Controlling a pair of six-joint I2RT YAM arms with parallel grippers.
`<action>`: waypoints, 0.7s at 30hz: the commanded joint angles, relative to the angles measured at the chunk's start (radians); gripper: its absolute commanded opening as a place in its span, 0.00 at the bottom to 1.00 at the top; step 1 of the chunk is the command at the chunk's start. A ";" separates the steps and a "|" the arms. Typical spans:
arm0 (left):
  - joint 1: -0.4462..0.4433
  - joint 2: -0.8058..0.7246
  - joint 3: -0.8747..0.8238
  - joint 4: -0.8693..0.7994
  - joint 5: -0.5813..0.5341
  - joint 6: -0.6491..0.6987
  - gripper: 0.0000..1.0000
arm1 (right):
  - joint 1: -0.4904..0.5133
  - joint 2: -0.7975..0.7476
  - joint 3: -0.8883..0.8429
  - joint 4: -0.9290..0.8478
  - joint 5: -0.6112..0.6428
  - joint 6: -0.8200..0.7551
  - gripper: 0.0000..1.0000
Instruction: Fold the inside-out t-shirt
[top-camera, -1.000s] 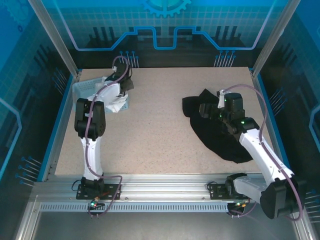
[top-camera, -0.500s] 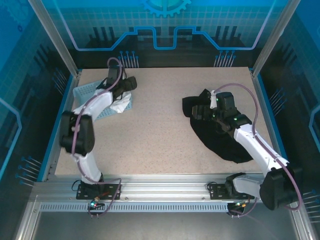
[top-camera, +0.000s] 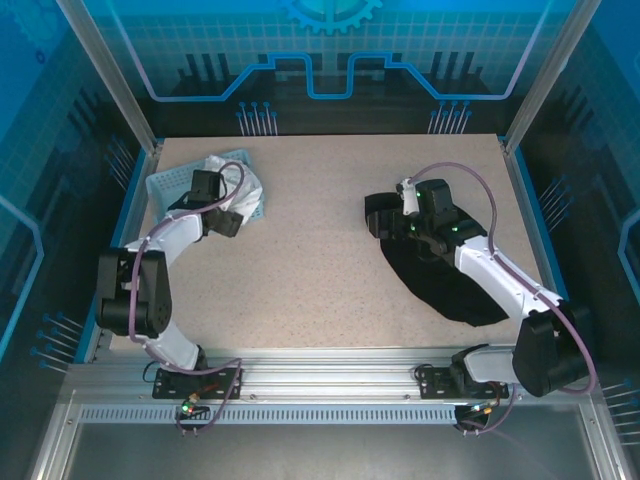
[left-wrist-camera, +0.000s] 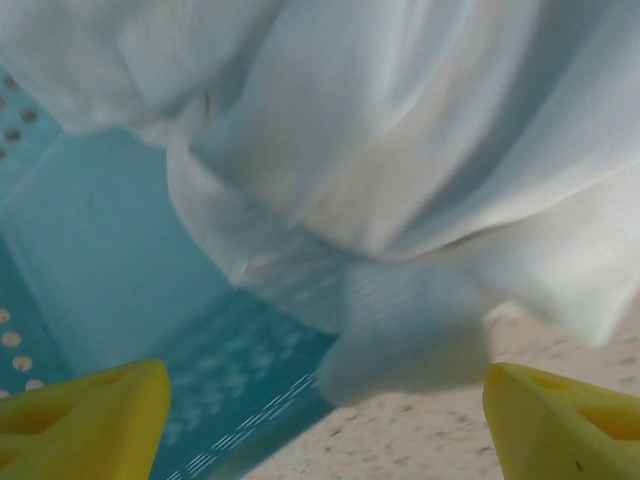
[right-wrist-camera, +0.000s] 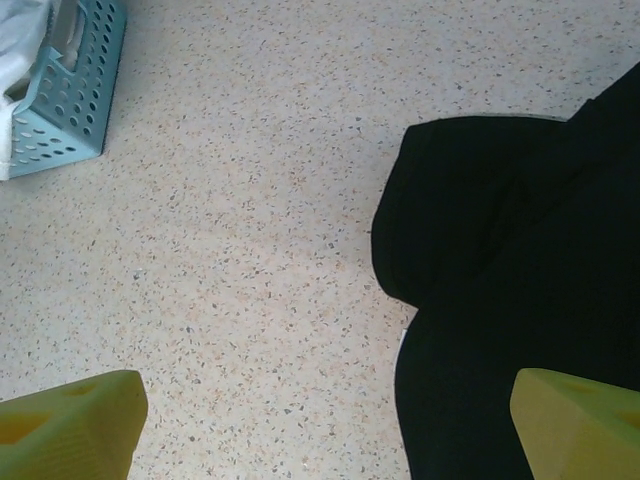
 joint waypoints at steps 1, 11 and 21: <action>0.016 0.068 0.044 -0.024 -0.017 0.079 0.82 | 0.013 0.006 0.017 0.035 -0.024 -0.006 0.95; 0.064 0.194 0.209 -0.114 -0.003 -0.073 0.39 | 0.013 -0.005 0.016 0.019 0.003 -0.018 0.95; 0.134 0.410 0.480 -0.154 0.009 -0.073 0.24 | 0.015 0.015 0.037 -0.006 0.027 -0.030 0.96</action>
